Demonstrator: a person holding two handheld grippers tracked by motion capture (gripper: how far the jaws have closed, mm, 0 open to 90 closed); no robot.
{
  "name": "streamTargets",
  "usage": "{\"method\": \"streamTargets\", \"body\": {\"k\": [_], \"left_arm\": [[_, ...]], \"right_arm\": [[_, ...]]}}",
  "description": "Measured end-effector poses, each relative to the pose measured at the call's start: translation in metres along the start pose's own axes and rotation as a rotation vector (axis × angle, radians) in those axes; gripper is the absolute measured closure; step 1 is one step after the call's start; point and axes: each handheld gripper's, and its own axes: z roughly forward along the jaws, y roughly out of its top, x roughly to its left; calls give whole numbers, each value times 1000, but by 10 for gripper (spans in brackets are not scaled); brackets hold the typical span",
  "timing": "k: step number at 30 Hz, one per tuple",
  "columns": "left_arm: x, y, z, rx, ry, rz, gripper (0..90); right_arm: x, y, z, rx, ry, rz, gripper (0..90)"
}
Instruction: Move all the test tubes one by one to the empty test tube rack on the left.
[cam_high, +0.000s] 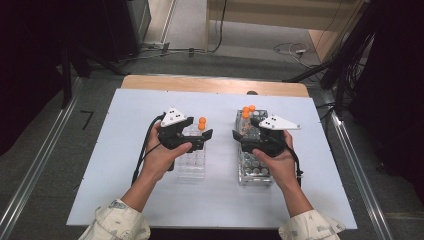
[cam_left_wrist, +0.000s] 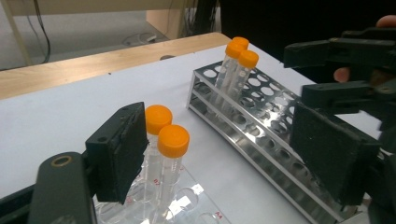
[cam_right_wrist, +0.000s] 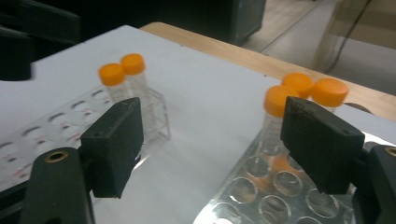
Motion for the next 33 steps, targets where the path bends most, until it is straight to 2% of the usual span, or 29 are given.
{"method": "streamTargets", "body": {"k": [6, 11, 16, 21, 26, 33], "left_arm": [[-3, 3, 0, -8, -18, 2, 164], [-1, 3, 0, -8, -22, -2, 154], [-2, 3, 0, -9, -28, 8, 150], [-2, 4, -1, -11, -20, 16, 150], [-1, 2, 2, 11, -25, 16, 150], [-3, 1, 5, 10, -23, 24, 150]], "right_arm": [[-9, -2, 10, 27, -88, 12, 261], [-21, -1, 18, 57, -126, 22, 319], [-29, 3, 24, 107, -138, 28, 408], [-28, 6, 31, 143, -139, 26, 488], [-30, 5, 40, 190, -137, 19, 548], [-34, 3, 46, 220, -147, 20, 612]]}}
